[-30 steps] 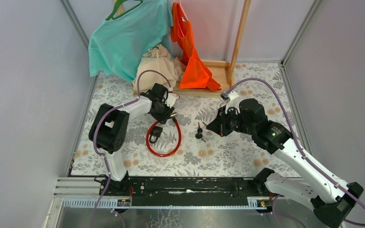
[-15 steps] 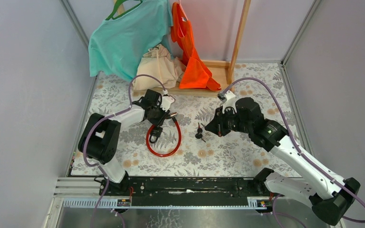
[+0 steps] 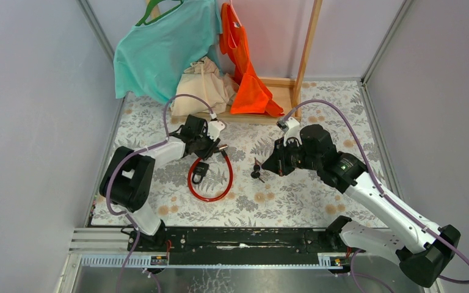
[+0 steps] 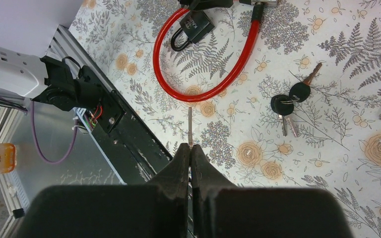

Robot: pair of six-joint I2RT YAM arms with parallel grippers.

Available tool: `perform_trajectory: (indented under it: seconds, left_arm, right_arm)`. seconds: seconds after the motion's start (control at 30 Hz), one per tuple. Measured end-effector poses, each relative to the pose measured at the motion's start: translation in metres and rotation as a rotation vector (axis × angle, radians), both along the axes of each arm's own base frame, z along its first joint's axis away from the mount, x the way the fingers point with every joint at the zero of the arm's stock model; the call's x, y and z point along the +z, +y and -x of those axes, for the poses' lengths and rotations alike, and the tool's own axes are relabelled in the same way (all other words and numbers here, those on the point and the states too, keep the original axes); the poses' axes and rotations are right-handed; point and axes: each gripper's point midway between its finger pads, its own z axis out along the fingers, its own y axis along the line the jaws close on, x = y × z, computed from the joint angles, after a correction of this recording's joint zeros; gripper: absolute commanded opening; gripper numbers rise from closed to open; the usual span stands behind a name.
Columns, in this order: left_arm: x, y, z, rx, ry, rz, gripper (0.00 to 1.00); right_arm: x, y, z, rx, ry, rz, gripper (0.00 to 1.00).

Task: Unlock with the key

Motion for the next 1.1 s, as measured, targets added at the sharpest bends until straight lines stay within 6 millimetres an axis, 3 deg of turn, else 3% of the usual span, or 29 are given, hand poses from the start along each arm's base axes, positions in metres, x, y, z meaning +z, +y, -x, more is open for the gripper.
perform_trajectory:
  seconds: [0.17, 0.37, 0.6, 0.73, 0.83, 0.97, 1.1]
  left_arm:
    - [-0.009, 0.000, 0.002, -0.009, 0.023, -0.006, 0.33]
    - [-0.012, -0.001, 0.002, -0.019, 0.024, -0.009, 0.00]
    - [0.002, -0.008, 0.006, -0.086, 0.038, 0.009, 0.00]
    - [0.056, -0.020, 0.004, -0.191, -0.024, 0.049, 0.00]
    - [0.117, -0.024, 0.009, -0.286, -0.161, 0.074, 0.00]
    - [0.188, -0.022, 0.034, -0.423, -0.354, 0.084, 0.00]
    - [0.225, -0.020, 0.074, -0.571, -0.473, 0.085, 0.00]
  right_arm:
    - [0.000, 0.000, 0.000, -0.002, 0.002, -0.001, 0.00]
    - [0.000, 0.000, 0.000, -0.002, 0.004, -0.001, 0.00]
    - [0.001, 0.002, 0.001, 0.001, 0.028, 0.004, 0.00]
    - [0.010, 0.009, -0.003, 0.016, 0.042, 0.004, 0.00]
    - [0.018, 0.013, -0.007, 0.026, 0.046, 0.005, 0.00]
    - [0.031, 0.019, -0.007, 0.056, 0.052, 0.005, 0.00]
    - [0.044, 0.023, -0.005, 0.100, 0.052, 0.005, 0.00]
